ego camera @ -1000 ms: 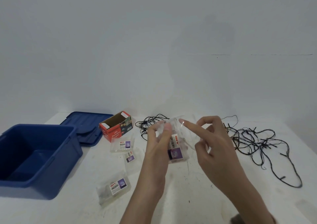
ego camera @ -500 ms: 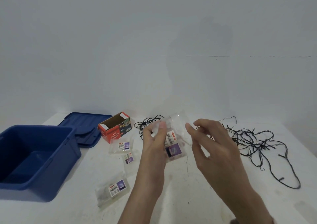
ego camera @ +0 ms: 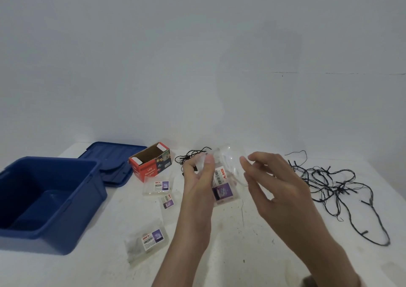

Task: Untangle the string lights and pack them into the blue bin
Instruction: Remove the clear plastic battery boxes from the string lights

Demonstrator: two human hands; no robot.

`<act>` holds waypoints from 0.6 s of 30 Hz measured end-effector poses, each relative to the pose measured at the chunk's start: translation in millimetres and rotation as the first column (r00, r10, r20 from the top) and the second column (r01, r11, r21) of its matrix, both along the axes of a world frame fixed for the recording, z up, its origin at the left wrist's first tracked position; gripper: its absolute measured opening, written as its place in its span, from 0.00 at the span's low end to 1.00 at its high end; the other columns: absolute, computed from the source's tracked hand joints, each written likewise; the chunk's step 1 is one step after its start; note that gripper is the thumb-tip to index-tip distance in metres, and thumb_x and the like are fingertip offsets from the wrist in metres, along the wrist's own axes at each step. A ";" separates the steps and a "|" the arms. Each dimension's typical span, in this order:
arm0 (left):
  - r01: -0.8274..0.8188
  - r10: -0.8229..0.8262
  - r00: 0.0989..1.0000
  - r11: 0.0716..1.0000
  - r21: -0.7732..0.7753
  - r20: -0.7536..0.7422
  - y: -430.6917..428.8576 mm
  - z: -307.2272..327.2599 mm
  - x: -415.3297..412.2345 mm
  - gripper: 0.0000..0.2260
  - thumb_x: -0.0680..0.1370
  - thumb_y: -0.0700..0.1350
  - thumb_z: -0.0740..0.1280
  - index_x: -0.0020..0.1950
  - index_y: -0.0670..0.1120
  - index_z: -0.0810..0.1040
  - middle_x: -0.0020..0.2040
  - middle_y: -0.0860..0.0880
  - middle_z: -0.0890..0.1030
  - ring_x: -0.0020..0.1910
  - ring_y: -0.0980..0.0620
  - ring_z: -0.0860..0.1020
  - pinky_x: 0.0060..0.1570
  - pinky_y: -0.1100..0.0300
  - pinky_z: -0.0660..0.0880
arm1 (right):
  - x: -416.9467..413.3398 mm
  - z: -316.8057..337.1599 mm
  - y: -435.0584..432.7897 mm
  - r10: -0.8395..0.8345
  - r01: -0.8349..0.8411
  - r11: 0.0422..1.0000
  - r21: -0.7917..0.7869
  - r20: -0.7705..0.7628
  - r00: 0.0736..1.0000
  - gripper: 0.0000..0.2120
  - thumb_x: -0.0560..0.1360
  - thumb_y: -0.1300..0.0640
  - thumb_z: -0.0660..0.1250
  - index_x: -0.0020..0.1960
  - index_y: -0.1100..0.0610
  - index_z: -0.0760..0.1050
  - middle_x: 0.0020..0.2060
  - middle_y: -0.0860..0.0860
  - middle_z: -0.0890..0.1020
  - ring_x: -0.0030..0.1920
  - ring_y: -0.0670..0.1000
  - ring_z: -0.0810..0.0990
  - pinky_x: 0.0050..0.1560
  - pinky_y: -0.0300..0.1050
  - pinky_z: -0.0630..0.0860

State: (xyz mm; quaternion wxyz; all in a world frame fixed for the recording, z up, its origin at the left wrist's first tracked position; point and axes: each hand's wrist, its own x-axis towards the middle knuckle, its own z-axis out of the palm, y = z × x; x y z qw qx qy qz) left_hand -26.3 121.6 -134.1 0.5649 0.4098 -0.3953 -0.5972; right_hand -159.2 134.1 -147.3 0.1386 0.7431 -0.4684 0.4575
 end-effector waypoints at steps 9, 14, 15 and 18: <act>-0.022 0.023 0.999 1.000 -0.010 0.033 -0.8 -1.9 0.1 0.09 0.79 0.53 0.59 0.57 0.55 0.70 0.47 0.49 0.82 0.42 0.54 0.82 0.50 0.51 0.77 | -1.6 -1.2 -3.3 0.045 -0.039 0.998 0.049 -0.132 0.990 0.12 0.71 0.67 0.65 0.53 0.65 0.80 0.51 0.50 0.73 0.43 0.48 0.74 0.42 0.36 0.73; -0.041 0.042 0.999 0.999 -0.017 0.024 -2.3 -2.5 2.7 0.07 0.79 0.53 0.59 0.56 0.55 0.70 0.45 0.53 0.83 0.44 0.54 0.82 0.49 0.53 0.77 | -1.9 5.9 -0.4 0.179 -0.173 0.974 0.145 -0.032 0.983 0.12 0.76 0.59 0.62 0.55 0.61 0.80 0.52 0.48 0.78 0.46 0.45 0.75 0.50 0.32 0.71; -0.045 0.045 0.999 0.999 -0.013 0.021 -2.8 -2.4 3.2 0.07 0.79 0.53 0.59 0.56 0.56 0.71 0.46 0.53 0.83 0.46 0.52 0.82 0.50 0.52 0.77 | -0.9 7.6 1.1 0.208 -0.206 0.963 0.172 0.009 0.978 0.13 0.76 0.58 0.61 0.56 0.61 0.80 0.53 0.48 0.78 0.48 0.44 0.75 0.52 0.31 0.71; -0.044 0.044 0.999 0.999 0.000 -0.017 -3.6 -0.6 2.5 0.06 0.79 0.52 0.59 0.54 0.57 0.71 0.44 0.54 0.84 0.46 0.52 0.83 0.51 0.49 0.78 | 4.2 8.7 5.1 0.269 -0.308 0.924 0.224 0.189 0.944 0.16 0.75 0.59 0.58 0.57 0.60 0.80 0.55 0.46 0.80 0.56 0.42 0.77 0.57 0.29 0.69</act>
